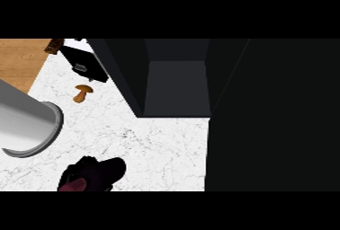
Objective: Pick up the wine, place it into the cabinet and close the cabinet
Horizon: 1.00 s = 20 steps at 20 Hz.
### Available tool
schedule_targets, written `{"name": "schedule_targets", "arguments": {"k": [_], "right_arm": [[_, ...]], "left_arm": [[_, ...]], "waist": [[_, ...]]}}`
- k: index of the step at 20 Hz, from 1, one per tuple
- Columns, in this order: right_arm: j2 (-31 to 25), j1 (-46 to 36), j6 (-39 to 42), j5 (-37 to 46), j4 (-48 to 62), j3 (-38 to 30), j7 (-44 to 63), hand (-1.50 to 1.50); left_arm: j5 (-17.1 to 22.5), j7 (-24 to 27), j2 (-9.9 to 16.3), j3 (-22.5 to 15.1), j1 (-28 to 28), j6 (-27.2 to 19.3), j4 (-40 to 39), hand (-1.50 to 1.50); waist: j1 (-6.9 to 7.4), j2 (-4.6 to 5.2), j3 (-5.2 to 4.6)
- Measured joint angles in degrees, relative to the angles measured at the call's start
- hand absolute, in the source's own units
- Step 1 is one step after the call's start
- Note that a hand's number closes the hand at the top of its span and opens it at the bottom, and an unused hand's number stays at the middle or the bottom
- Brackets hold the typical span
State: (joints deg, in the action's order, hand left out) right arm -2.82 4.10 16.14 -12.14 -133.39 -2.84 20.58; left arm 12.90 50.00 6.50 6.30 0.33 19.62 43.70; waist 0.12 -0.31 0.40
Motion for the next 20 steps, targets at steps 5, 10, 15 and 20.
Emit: {"name": "schedule_targets", "arguments": {"k": [5, 10, 15, 20], "right_arm": [[0.74, 1.09, 0.16, 1.08, 0.22, 1.18, -0.82, -1.5], [0.13, 0.56, 0.28, -0.73, 0.86, -0.45, -0.49, -1.5], [0.12, -0.69, -0.31, -0.63, 1.25, -0.26, 0.3, -1.5], [-0.12, 0.27, 0.75, -1.57, 1.84, -0.98, -0.92, -1.5]], "left_arm": [[1.54, -3.39, -1.24, -2.97, 5.24, 2.28, 8.57, 1.5], [3.85, -10.47, -2.92, -6.12, 10.62, 1.67, 23.32, 1.5], [5.08, -16.53, -5.03, -9.91, 14.6, -0.86, 35.23, 1.5], [6.89, -24.81, -5.94, -13.65, 16.71, -5.72, 47.02, 1.5]], "waist": [[0.14, 0.11, -0.25], [0.19, 0.17, -0.3], [0.14, 0.22, -0.34], [0.05, 0.23, -0.36]]}}
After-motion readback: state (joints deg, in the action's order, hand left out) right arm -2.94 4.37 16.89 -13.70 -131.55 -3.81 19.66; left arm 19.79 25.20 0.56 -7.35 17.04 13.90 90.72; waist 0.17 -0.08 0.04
